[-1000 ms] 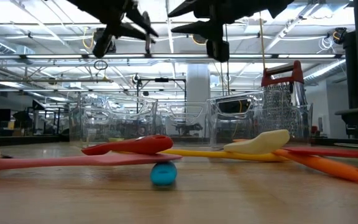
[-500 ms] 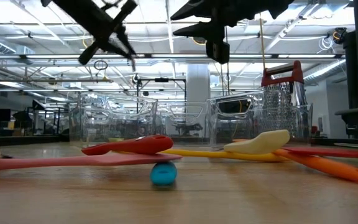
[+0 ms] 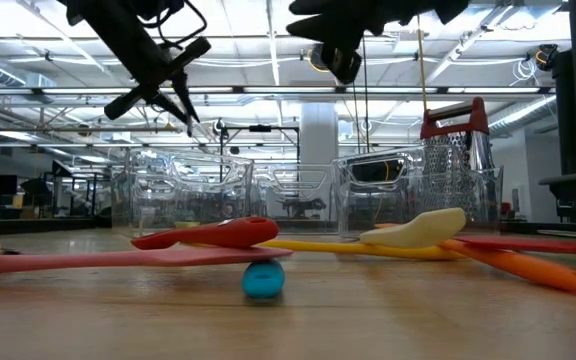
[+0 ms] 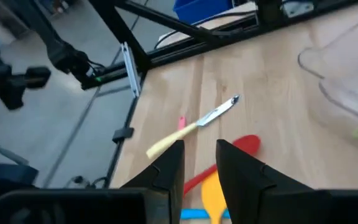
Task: Pick & Place Kitchen Items
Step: Put the brown serving spoon into the left transparent bin
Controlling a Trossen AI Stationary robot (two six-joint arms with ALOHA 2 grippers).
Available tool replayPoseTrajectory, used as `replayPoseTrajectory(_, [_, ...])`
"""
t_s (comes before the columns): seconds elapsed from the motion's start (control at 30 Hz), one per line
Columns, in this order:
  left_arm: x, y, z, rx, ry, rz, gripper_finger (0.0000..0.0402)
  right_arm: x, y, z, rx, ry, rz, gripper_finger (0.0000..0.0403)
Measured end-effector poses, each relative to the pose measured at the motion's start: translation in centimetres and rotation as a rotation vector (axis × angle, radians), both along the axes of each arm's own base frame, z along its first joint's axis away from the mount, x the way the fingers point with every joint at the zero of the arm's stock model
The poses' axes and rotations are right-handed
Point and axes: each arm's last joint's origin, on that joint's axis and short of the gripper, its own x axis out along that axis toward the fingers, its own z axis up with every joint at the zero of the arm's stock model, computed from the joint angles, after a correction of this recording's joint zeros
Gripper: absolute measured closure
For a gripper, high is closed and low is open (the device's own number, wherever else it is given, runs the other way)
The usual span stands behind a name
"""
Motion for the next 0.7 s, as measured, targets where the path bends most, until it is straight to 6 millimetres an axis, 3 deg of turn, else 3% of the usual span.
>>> replayPoseTrajectory(0.4, [-1.0,1.8,-0.3,-0.054,0.029,0.040,0.0385,-4.1,-0.5,4.0,-0.241,-0.095,-0.052,0.0348])
replayPoseTrajectory(0.7, [-1.5,2.8,-0.4,-0.084,0.021,0.049,0.0385,-7.4,0.4,6.0,-0.348,-0.097,-0.113,0.0351])
